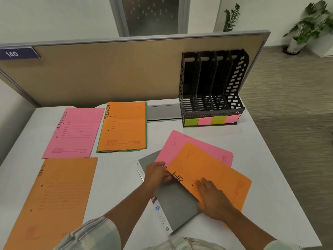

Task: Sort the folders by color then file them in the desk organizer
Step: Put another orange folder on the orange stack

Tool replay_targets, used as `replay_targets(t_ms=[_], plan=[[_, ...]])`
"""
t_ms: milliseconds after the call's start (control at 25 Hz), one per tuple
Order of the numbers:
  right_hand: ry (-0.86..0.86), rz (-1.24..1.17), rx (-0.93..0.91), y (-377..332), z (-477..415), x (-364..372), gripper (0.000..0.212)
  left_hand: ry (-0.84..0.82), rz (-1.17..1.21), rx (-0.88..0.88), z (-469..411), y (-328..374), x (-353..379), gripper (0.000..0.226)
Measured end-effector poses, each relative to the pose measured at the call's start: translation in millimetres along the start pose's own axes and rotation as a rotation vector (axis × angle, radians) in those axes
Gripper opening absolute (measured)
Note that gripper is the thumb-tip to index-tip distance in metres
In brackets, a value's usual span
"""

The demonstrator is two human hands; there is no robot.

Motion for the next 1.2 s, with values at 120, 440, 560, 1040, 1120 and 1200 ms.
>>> replay_targets(t_ms=[120, 440, 560, 1040, 1120, 1200], plan=[[0.091, 0.013, -0.025, -12.8, -8.0, -17.1, 0.072, -0.103, 0.086, -0.006, 12.6, 0.6, 11.3, 0.046], [0.195, -0.038, -0.025, -45.2, -19.8, -32.1, 0.063, -0.35, 0.254, 0.024, 36.5, -10.2, 34.1, 0.044], [0.225, -0.062, -0.033, -67.8, -24.0, -39.5, 0.059, -0.338, 0.142, -0.033, 41.4, -26.8, 36.3, 0.031], [0.338, -0.485, 0.169, -62.1, -63.5, -68.0, 0.08, -0.084, 0.095, 0.127, 11.8, 37.6, -55.0, 0.026], [0.408, -0.525, 0.221, -58.1, -70.6, -78.1, 0.071, -0.05, 0.094, 0.143, 4.4, 52.1, -77.0, 0.026], [0.457, -0.608, 0.274, -57.0, -75.3, -81.9, 0.067, -0.022, 0.118, 0.15, -1.4, 65.3, -100.4, 0.027]])
Point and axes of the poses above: each hand's wrist, its own z-axis away from the middle knuckle, its own x-axis out of the palm, y = z × x, the point moved 8 cm from there along -z, towards the middle knuckle, and after that the axes turned 11 degrees about y, right-handed, at the moved point
